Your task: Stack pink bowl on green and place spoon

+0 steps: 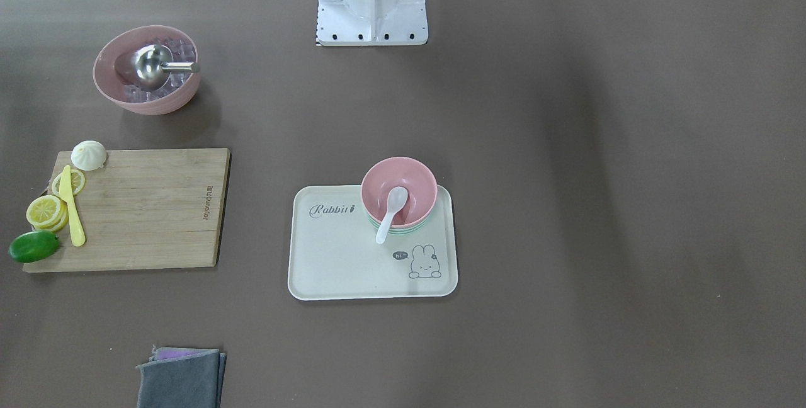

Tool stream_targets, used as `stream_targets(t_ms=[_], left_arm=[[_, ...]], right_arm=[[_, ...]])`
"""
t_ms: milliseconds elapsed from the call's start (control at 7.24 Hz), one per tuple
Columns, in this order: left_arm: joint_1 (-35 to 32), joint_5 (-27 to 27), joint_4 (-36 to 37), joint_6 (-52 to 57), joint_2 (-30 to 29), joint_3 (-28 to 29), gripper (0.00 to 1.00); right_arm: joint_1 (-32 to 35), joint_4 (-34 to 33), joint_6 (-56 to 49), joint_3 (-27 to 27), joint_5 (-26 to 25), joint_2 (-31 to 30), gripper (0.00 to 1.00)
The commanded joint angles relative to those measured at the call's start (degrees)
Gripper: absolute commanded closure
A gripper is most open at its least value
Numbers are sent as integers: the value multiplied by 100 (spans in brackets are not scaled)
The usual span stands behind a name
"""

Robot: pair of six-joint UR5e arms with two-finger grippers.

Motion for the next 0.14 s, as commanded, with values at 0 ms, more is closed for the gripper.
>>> stream_targets(t_ms=[0], left_arm=[[2,-6,9,-9,-28,-8,2]], right_arm=[[6,0,9,19,5,-1,0]])
